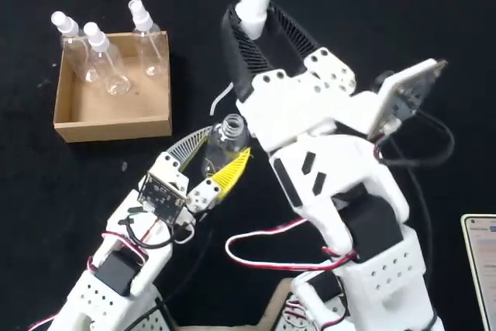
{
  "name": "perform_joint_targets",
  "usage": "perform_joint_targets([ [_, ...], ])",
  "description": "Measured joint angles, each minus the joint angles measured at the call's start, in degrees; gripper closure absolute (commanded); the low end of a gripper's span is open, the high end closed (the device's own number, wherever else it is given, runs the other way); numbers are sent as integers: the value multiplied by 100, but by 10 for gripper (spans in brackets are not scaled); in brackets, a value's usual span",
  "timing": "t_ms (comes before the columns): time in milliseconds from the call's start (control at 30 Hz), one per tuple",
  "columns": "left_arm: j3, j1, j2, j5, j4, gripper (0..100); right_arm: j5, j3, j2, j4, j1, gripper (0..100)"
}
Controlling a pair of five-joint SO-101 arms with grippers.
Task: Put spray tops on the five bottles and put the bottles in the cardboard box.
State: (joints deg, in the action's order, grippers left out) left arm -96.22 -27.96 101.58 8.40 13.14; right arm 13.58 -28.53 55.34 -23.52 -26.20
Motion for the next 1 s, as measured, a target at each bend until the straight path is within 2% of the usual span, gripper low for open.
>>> perform_joint_targets([
  [100, 0, 229, 0, -26, 0, 884, -237, 0, -18, 0, 0, 956],
  [300, 0, 457, 0, -818, 0, 884, -448, 0, -360, 35, 0, 956],
  [700, 0, 466, 18, -844, 0, 884, -484, -176, -607, 378, 0, 956],
  [1000, 0, 466, 18, -844, 0, 884, -484, -176, -967, 105, 0, 956],
])
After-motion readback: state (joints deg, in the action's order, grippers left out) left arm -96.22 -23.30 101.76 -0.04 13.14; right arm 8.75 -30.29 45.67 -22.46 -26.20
